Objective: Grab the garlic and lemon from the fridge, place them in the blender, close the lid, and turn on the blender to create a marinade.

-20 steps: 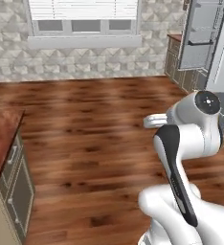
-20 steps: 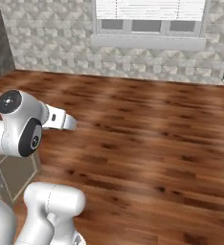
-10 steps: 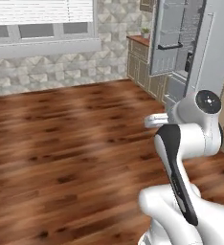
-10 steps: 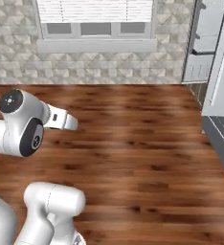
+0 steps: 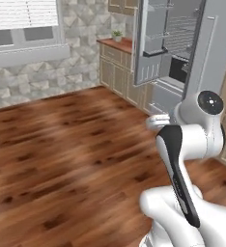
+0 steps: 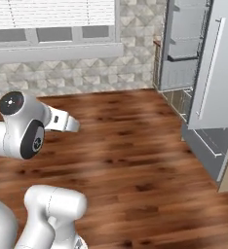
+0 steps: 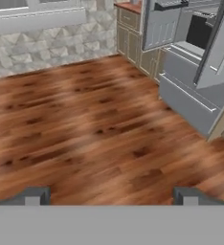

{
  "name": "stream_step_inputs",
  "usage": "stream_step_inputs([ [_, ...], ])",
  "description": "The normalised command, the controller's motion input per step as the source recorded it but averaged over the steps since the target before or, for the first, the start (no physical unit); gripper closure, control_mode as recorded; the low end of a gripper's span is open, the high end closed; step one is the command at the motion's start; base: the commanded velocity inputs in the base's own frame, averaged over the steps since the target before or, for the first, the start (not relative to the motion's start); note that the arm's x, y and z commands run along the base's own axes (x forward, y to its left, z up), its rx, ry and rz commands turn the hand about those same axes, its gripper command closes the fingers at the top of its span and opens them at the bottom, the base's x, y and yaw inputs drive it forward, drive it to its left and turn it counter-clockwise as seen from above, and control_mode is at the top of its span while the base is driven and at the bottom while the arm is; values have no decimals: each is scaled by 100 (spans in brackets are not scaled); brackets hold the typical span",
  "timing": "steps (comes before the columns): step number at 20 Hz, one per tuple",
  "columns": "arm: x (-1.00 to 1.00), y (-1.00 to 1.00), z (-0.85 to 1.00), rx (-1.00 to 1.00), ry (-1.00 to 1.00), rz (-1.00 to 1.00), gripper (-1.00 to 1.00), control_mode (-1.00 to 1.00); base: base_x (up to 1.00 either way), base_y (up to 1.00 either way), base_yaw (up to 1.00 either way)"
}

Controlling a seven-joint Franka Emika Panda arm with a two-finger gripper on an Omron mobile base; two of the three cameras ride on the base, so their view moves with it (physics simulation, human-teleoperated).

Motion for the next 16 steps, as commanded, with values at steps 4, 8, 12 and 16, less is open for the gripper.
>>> stream_step_inputs([
  [4,0,0,0,0,0,0,-100,100,100,19,-41],
  [8,0,0,0,0,0,0,-100,100,100,21,-44],
  [12,0,0,0,0,0,0,-100,100,100,23,-46],
  [16,0,0,0,0,0,0,-100,100,100,25,-49],
])
